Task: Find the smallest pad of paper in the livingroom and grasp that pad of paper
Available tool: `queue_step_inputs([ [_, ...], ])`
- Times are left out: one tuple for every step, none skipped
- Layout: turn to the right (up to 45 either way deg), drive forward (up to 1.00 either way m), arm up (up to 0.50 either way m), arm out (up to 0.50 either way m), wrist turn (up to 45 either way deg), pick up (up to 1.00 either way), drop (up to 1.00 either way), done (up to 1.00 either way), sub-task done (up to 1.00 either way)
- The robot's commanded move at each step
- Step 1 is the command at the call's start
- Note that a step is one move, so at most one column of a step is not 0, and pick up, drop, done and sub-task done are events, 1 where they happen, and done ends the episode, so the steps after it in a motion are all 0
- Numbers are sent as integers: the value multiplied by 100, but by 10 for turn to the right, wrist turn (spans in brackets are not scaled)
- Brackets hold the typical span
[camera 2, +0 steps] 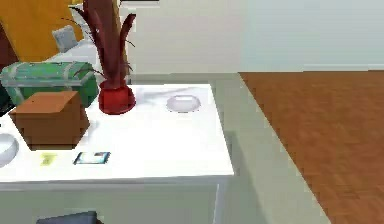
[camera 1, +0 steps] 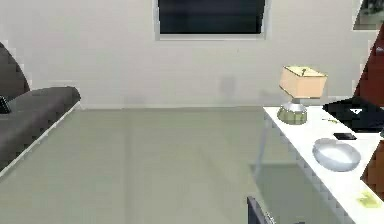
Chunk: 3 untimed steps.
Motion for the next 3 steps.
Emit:
queue_step_inputs([
  [420,0,0,0,0,0,0,0,0],
  [0,35,0,0,0,0,0,0,0],
  [-450,0,0,0,0,0,0,0,0],
])
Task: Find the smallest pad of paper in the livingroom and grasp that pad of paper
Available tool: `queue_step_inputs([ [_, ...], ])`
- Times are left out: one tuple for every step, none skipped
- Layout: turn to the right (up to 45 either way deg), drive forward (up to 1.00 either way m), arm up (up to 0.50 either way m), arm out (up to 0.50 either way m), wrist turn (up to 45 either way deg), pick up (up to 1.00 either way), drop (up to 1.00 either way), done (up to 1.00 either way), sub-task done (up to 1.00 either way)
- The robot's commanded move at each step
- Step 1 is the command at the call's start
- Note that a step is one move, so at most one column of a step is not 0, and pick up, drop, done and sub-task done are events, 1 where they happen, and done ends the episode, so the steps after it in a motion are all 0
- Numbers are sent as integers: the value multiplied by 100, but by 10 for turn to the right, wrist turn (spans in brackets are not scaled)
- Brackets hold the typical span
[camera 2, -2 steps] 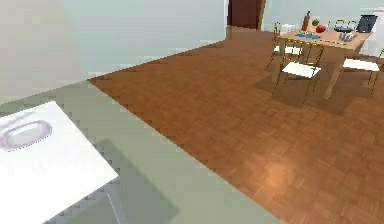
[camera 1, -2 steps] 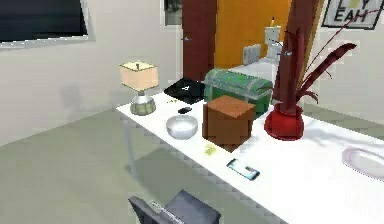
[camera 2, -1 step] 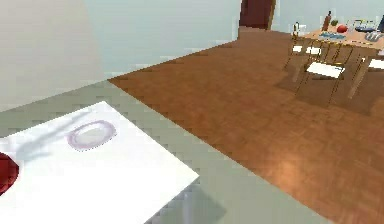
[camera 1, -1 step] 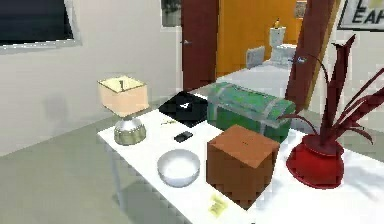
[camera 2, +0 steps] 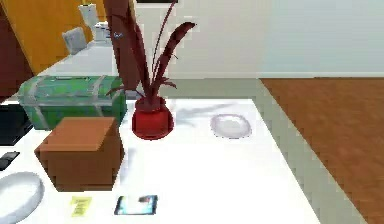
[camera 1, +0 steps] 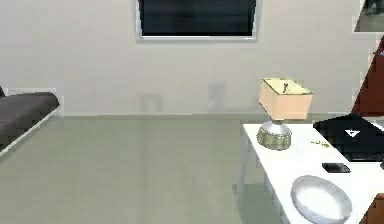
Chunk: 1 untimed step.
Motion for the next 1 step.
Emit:
queue_step_inputs([
  [-300,0,0,0,0,0,0,0,0],
])
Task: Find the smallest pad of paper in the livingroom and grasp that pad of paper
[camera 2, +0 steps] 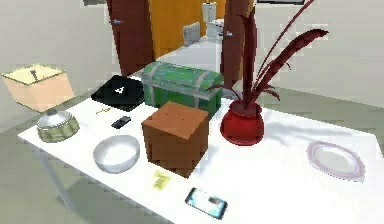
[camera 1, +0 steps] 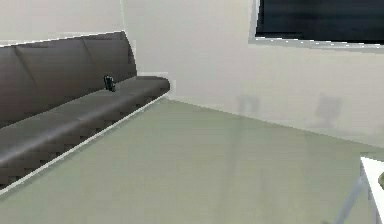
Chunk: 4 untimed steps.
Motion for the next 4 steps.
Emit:
queue_step_inputs([
  [0,0,50,0,0,0,0,0,0],
  [0,0,32,0,0,0,0,0,0],
  [0,0,0,24,0,0,0,0,0],
  [0,0,0,0,450,0,0,0,0],
])
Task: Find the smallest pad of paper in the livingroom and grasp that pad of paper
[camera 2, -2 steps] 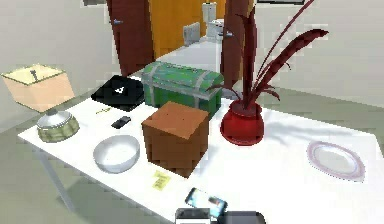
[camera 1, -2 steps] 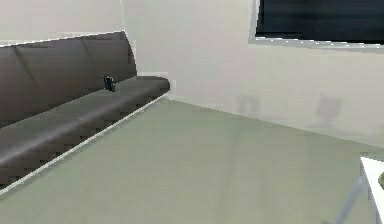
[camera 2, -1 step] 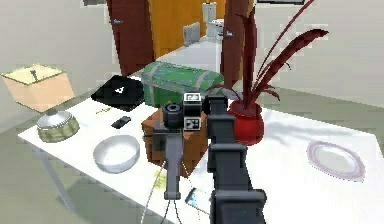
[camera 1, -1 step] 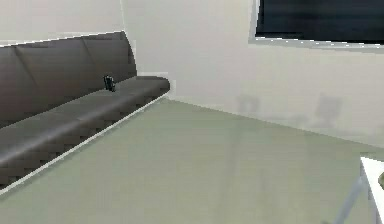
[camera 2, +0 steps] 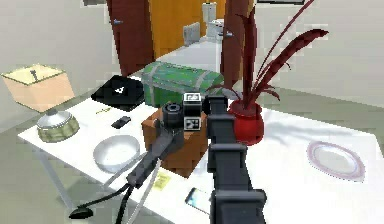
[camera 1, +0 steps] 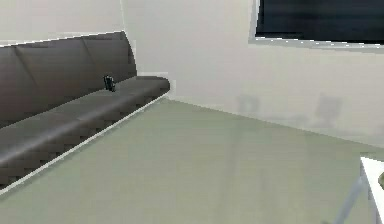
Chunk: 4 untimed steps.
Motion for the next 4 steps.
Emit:
queue_step_inputs([
  [0,0,0,0,450,0,0,0,0],
  [0,0,0,0,450,0,0,0,0],
  [0,0,0,0,180,0,0,0,0],
  [0,0,-30,0,0,0,0,0,0],
])
